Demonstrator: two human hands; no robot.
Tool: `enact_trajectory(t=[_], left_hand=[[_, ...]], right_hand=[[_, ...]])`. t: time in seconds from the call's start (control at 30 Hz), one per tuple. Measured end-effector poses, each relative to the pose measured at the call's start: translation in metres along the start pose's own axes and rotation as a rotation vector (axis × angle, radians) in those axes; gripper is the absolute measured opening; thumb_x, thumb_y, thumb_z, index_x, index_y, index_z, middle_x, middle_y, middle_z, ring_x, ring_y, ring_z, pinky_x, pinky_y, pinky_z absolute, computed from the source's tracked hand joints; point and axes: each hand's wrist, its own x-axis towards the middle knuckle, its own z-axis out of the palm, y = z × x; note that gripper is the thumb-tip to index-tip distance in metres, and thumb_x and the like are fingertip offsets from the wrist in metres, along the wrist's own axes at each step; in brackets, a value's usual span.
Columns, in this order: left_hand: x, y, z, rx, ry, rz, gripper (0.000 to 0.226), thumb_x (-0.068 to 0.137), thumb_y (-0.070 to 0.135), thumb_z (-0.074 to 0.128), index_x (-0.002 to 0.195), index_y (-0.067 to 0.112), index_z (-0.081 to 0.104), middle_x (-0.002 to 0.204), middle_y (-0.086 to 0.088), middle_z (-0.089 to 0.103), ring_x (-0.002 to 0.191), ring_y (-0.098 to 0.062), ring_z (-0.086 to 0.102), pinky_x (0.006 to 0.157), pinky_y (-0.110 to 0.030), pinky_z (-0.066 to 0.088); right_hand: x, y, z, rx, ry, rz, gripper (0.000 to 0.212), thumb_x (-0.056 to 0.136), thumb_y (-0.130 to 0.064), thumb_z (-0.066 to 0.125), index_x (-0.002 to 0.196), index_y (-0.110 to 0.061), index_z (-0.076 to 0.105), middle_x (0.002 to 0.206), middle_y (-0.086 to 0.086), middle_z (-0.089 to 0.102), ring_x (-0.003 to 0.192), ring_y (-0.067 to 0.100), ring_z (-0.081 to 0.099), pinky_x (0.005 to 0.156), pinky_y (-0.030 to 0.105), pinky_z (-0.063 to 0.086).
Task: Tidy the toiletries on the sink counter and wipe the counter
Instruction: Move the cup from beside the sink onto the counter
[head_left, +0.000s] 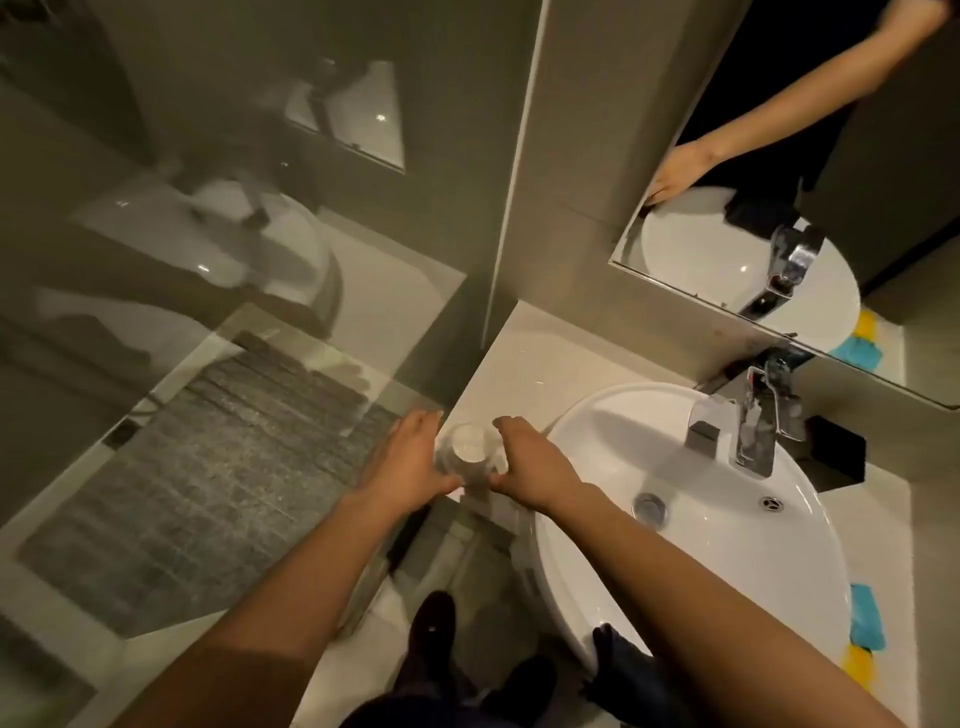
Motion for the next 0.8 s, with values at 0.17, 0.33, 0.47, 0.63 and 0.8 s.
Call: enact_trajectory(t=[0.17,0.33,0.47,0.63,0.8], left_hand=[[0.021,-0.011,0.009,-0.071,-0.126,-0.026,0.101,0.058,0.046,0.087,0.144,0.022,0.04,0.14,-0.004,0.05,0.129,-0.027,0.049,0.103,-0.045,0.048],[0.034,-0.004,0.015,-0.108,-0.167,0.019,0.082,0.059,0.034,0.088,0.132,0.022,0.051,0.13,-0.001,0.057,0.117,-0.026,0.058,0.095,-0.044,0.053],[0.034,-0.003,0.024,-0.177,-0.164,0.019,0.061,0.069,0.018,0.086,0.124,0.018,0.061,0.121,-0.002,0.063,0.108,-0.024,0.062,0.091,-0.038,0.053],[0.028,-0.011,0.024,-0.248,-0.132,0.03,0.056,0.07,0.021,0.087,0.121,0.024,0.062,0.115,0.004,0.067,0.103,-0.018,0.064,0.09,-0.037,0.056],[0.014,-0.006,0.008,-0.29,-0.077,0.09,0.06,0.077,0.018,0.083,0.13,0.023,0.058,0.125,0.004,0.062,0.11,-0.015,0.06,0.095,-0.032,0.052]], right_hand=[[0.02,-0.005,0.009,0.108,-0.042,0.088,0.073,0.074,-0.045,0.086,0.132,-0.017,0.052,0.131,0.008,0.059,0.112,0.026,0.062,0.099,0.041,0.053],[0.032,-0.003,0.022,0.102,-0.062,0.123,0.061,0.073,-0.038,0.087,0.123,-0.019,0.058,0.12,0.005,0.065,0.101,0.023,0.065,0.092,0.042,0.058],[0.039,0.0,0.036,0.06,-0.051,0.129,0.043,0.087,-0.034,0.075,0.124,-0.02,0.061,0.124,0.006,0.068,0.103,0.023,0.067,0.094,0.036,0.054],[0.03,0.005,0.034,0.13,-0.007,0.096,0.047,0.093,-0.035,0.072,0.135,-0.018,0.058,0.133,0.006,0.065,0.114,0.025,0.066,0.101,0.035,0.049],[0.007,0.001,0.018,0.263,0.067,0.02,0.059,0.084,-0.045,0.079,0.134,-0.023,0.059,0.132,0.001,0.066,0.113,0.019,0.063,0.102,0.042,0.053]])
